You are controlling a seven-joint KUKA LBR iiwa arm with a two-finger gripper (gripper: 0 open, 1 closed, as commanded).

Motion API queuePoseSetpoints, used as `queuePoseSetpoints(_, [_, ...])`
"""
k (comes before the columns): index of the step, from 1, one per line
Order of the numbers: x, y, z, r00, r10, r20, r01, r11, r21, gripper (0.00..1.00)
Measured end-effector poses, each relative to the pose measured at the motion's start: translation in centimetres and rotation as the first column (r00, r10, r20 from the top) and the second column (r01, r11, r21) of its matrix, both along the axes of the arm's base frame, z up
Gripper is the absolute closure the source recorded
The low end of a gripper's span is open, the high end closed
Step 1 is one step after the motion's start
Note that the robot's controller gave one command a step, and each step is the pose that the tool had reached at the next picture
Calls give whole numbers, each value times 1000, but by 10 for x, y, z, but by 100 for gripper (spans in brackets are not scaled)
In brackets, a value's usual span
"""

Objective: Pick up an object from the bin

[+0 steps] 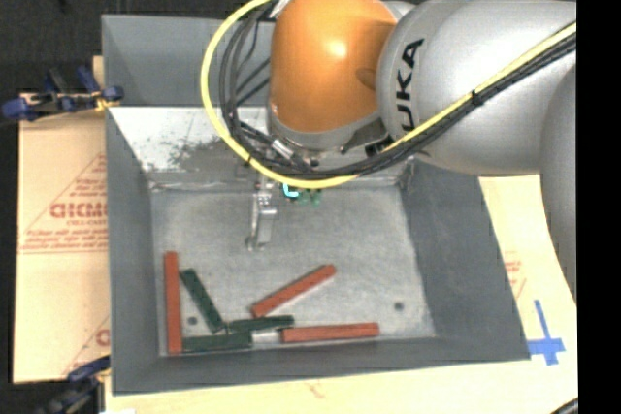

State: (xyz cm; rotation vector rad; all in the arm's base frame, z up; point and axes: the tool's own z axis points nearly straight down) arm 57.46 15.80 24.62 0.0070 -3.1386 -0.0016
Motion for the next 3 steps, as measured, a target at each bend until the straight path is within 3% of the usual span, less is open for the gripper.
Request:
queuePoseSetpoints(1, [2,-1,4,1000,-3,7,3,1000,1,0])
queuePoseSetpoints(2, [-12,-34,-38,999,-40,13,40,999,4,0])
queuePoseSetpoints(3, [-16,-47,-54,998,-56,10,56,998,1,0])
